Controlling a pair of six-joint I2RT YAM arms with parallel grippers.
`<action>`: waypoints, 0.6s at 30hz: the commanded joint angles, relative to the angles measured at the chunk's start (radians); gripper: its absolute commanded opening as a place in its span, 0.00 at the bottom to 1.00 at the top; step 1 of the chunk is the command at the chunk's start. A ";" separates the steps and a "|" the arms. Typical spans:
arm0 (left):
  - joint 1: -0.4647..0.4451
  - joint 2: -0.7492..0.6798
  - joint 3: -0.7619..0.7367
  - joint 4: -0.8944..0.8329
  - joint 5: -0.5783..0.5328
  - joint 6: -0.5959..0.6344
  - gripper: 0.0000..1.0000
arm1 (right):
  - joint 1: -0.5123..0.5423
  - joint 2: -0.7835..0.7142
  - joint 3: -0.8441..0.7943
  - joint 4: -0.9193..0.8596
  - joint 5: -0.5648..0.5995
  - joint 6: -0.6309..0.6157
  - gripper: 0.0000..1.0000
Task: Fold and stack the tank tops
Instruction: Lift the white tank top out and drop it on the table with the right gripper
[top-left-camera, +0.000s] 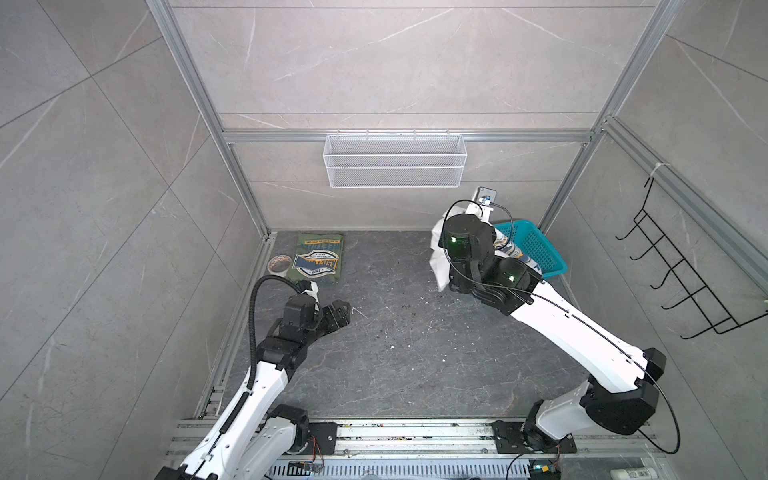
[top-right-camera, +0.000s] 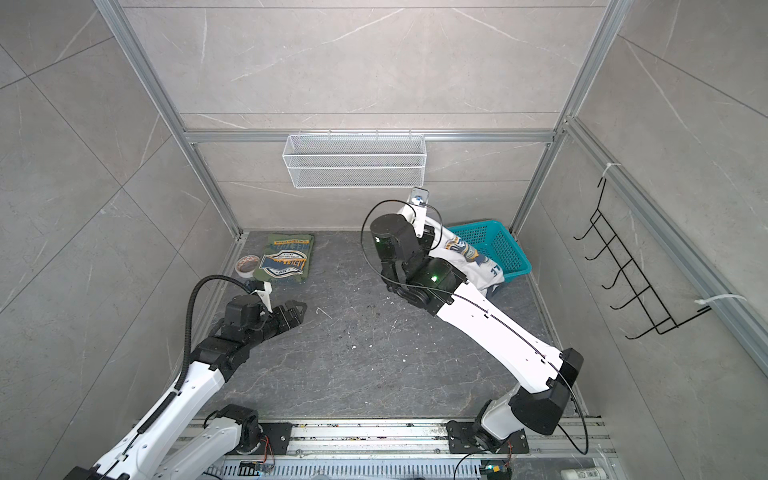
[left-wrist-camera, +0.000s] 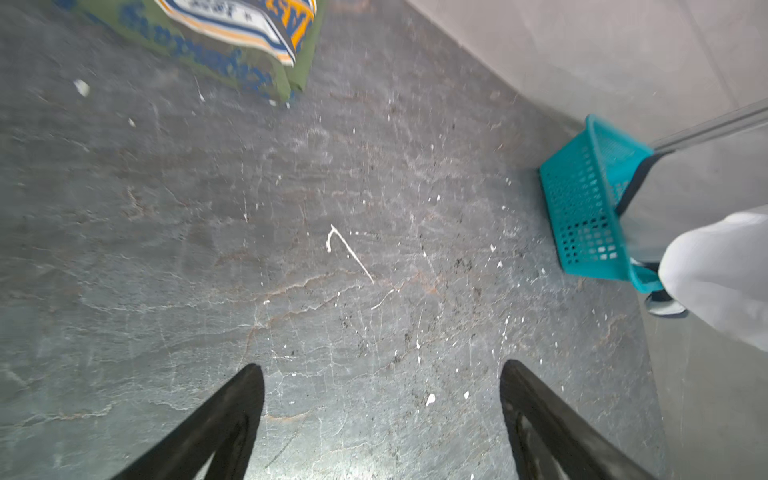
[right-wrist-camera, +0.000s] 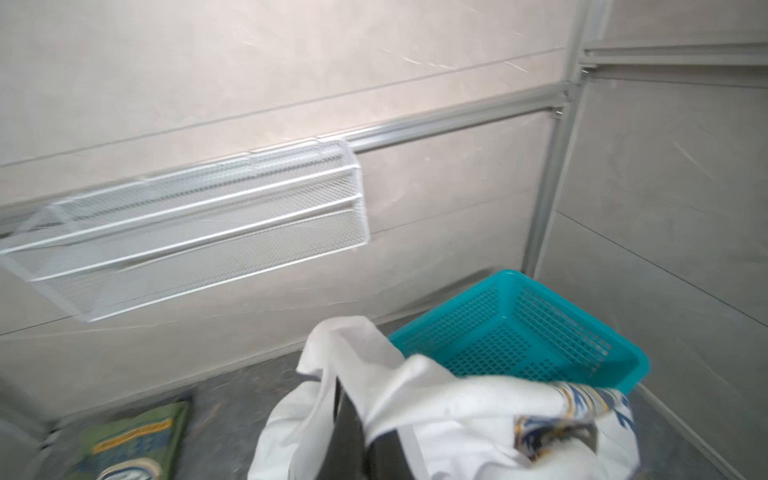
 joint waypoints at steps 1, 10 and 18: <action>0.001 -0.068 0.021 -0.054 -0.098 -0.023 0.91 | 0.111 0.051 0.140 -0.016 -0.099 -0.152 0.00; 0.001 -0.172 0.006 -0.121 -0.221 -0.049 0.91 | 0.291 0.235 0.403 -0.268 -0.186 -0.103 0.00; 0.002 -0.126 0.000 -0.111 -0.134 -0.022 0.91 | 0.167 -0.031 -0.182 -0.311 -0.254 0.211 0.00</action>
